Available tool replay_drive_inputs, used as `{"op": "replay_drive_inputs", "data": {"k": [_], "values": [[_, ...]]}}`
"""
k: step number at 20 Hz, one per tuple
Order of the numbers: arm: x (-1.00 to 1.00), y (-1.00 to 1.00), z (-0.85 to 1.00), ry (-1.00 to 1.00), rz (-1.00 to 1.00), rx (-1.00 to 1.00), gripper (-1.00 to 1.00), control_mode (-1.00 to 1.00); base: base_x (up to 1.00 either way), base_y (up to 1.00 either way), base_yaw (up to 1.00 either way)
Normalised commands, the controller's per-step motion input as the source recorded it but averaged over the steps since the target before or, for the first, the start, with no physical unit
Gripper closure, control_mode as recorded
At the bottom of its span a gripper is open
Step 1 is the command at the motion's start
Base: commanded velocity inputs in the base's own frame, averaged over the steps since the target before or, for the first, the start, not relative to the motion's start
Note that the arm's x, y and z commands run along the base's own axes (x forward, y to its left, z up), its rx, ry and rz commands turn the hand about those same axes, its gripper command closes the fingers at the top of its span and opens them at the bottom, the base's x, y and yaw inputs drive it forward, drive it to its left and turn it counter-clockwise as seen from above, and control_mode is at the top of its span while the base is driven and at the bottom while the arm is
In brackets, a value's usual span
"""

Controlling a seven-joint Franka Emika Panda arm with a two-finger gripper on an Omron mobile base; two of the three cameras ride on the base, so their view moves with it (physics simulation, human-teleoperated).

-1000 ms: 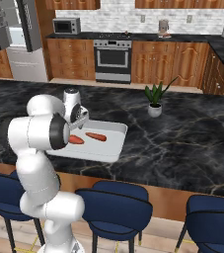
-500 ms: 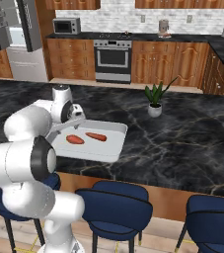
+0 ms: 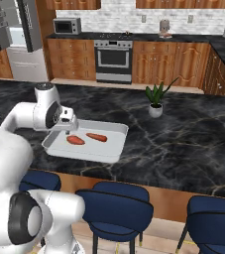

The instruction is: Place the cold items (sweet potato and carrot) from the fridge in one tupperware on the dining counter. Place the warm items (hot dog and kebab skewer) in the stove area in another tupperware.

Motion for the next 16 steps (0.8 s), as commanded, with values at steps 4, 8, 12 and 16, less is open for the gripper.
{"op": "replay_drive_inputs", "data": {"k": [4, 8, 12, 16], "values": [[-0.98, -0.18, 0.54, -0.12, -0.35, 0.0, -1.0, -1.0, 0.0, 0.0, 0.0], [-1.0, -0.18, 0.48, -0.08, -0.23, 0.02, -1.0, -1.0, 0.0, 0.0, 0.0], [-0.98, -0.23, 0.4, -0.04, -0.12, 0.07, -1.0, -1.0, 0.0, 0.0, 0.0], [-0.65, -0.15, 0.34, -0.05, -0.04, 0.05, -1.0, -1.0, 0.0, 0.0, 0.0]]}}
